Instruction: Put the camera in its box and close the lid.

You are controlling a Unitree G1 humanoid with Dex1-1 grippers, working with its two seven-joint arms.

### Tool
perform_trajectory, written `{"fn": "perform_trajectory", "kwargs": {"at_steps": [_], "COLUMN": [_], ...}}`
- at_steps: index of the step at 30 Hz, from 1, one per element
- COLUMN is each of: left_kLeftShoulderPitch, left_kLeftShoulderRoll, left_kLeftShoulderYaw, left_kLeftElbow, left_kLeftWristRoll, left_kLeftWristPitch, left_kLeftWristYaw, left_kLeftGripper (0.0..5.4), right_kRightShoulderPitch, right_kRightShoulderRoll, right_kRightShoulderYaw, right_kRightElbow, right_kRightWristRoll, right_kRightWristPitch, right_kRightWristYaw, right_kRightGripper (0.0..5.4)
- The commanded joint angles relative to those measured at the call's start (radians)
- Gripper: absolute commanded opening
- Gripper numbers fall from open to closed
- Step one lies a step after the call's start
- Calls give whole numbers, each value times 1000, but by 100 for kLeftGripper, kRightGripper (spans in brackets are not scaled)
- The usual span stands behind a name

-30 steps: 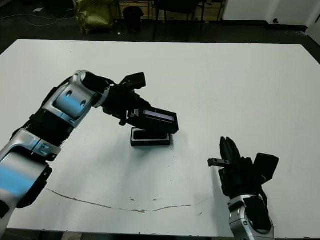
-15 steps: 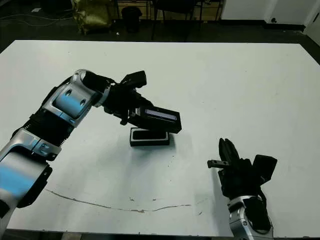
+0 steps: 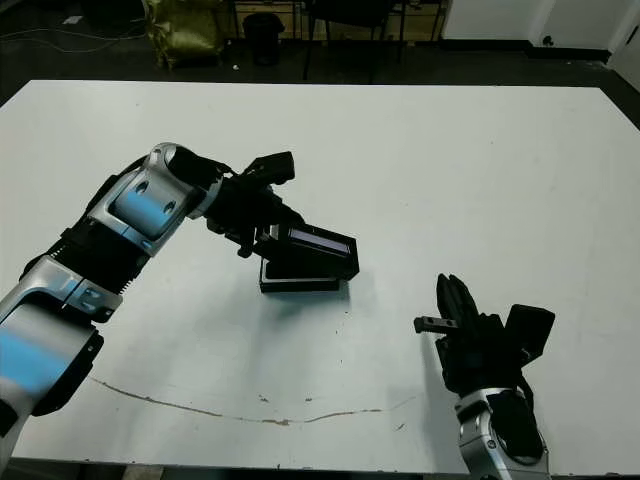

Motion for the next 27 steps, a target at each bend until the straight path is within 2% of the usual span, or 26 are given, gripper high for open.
{"fn": "perform_trajectory", "kwargs": {"at_steps": [1,11,18,27], "left_kLeftShoulderPitch": [11,20,27,28], "left_kLeftShoulderRoll": [13,12,9,15], "left_kLeftShoulderYaw": [-19,-42,-43,-39], "left_kLeftElbow": [5,20,34,32], "left_kLeftWristRoll": [20,55,69,85], "left_kLeftWristPitch": [-20,-51,-58,-87], "left_kLeftWristYaw": [1,18,52,68], "left_kLeftGripper": [263,263,263,263], "right_kRightShoulderPitch": [13,16,21,18], "right_kRightShoulderRoll": [-4,-6,-4,-6], "right_kRightShoulderYaw": [-4,-4,1,-1], "right_kRightElbow": [-13,20,-10,23], "right_kRightWristRoll": [-3,-7,-10,-20], "right_kRightWristPitch": [27,-21,8,-33], "right_kRightWristYaw": [-17,9,-10,8], "right_kRightGripper": [0,0,0,0]}}
